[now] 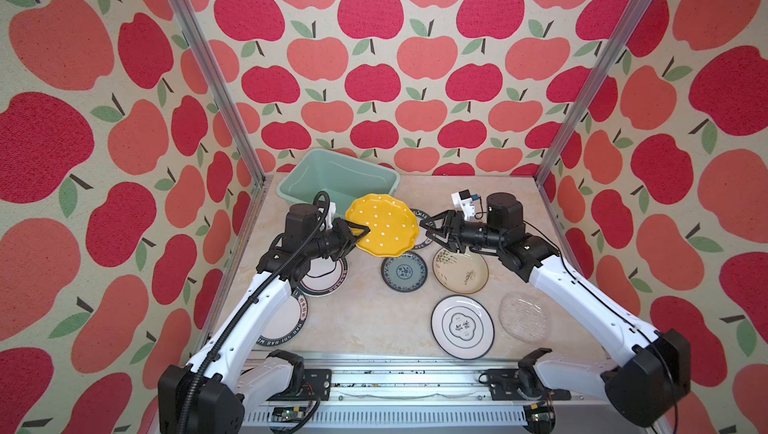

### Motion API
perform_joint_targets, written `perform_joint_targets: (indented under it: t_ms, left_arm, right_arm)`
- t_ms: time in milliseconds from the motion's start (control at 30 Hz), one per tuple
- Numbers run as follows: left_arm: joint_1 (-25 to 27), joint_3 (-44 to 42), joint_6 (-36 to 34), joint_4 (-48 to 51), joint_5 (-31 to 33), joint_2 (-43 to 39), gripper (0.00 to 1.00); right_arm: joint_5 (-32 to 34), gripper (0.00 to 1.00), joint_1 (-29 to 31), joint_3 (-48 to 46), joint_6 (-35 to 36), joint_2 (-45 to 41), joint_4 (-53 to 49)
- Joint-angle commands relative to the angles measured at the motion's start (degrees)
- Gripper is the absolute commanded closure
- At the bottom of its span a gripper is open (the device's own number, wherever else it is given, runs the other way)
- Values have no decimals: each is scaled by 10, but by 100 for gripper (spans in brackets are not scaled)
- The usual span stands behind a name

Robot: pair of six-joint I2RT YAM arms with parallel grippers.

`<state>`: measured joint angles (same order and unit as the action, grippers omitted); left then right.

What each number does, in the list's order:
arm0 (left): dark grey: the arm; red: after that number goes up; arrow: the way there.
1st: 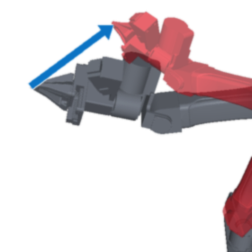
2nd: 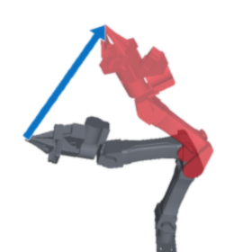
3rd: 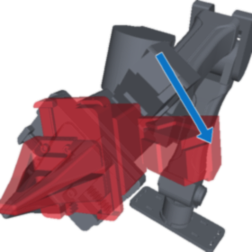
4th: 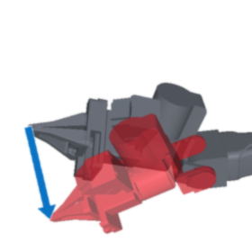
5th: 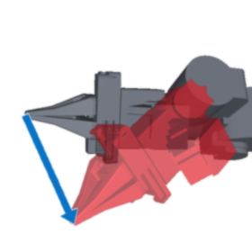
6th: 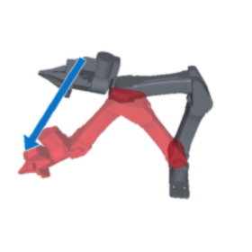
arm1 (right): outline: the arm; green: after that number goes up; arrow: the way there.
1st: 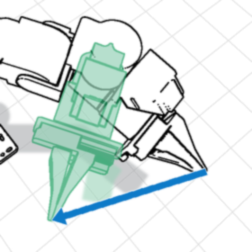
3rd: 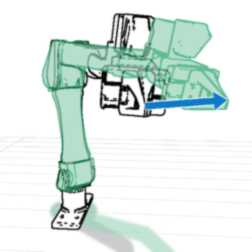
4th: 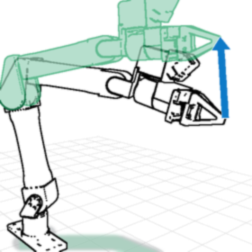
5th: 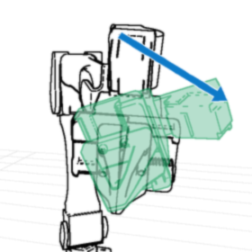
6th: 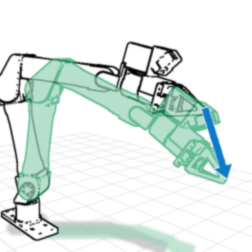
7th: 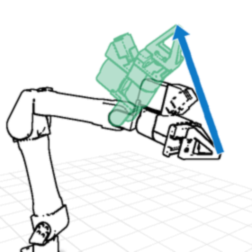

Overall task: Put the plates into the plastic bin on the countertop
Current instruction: 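Release the right gripper and carry the yellow plate with the left gripper toward the bin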

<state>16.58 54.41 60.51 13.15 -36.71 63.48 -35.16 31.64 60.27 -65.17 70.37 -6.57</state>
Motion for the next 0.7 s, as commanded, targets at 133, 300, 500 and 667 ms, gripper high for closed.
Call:
perform_joint_targets:
  t_ms: [133, 300, 500, 667]
  left_arm:
    - [-33, 91, -13, -79, -12, 27, 100]
    - [-68, 136, -23, -66, -17, 63, 100]
    - [-123, 212, -50, -40, -16, 121, 100]
    - [-159, 272, -93, -5, -2, 191, 100]
  right_arm:
    - [7, 41, -21, 33, 28, -11, -44]
    - [7, 40, -31, 35, 44, -16, -62]
    - [2, 40, -36, 27, 63, -18, -80]
    - [-1, 39, -37, 9, 74, -27, -94]
